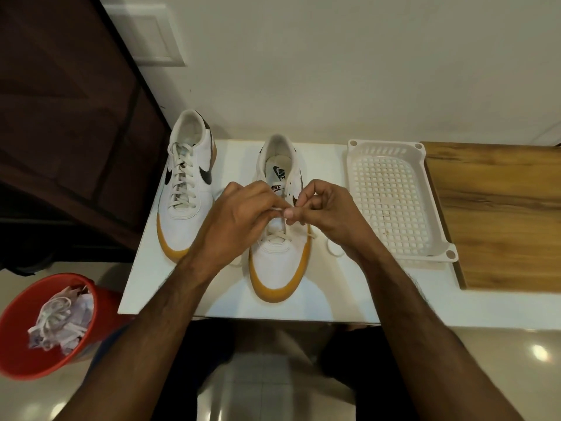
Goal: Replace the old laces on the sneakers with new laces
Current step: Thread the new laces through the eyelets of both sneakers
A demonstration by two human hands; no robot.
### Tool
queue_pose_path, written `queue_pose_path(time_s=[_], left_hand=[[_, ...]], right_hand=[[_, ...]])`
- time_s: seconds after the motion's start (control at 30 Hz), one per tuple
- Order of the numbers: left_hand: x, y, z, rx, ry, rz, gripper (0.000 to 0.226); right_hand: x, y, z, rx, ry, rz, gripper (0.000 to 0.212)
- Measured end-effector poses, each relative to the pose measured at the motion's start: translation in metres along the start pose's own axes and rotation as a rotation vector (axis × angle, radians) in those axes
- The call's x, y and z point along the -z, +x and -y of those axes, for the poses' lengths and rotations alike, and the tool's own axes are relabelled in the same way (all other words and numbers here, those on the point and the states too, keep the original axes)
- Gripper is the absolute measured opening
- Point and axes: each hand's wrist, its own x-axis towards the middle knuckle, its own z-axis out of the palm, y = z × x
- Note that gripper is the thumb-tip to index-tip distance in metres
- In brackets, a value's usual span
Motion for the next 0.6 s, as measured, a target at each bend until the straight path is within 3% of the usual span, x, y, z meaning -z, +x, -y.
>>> queue_pose_path(time_s=[0.23, 0.43, 0.6], left_hand=[[0.001, -0.0012, 0.0058, 0.12, 0.057, -0.047, 0.014], [-0.0063, -0.0011, 0.0021, 0.281, -0.219, 0.011, 0.018], [-0.0067, 0.0002, 0.0033, 0.389, -0.255, -0.021, 0.01]], right_hand=[[0.0055, 0.0034, -0.0077, 0.039, -0.237, -0.01, 0.012], [0.0006, 0.0028, -0.005, 0.135, -0.25, -0.088, 0.01], [-0.0027, 0.0056, -0.009, 0.07, -0.313, -0.163, 0.015]])
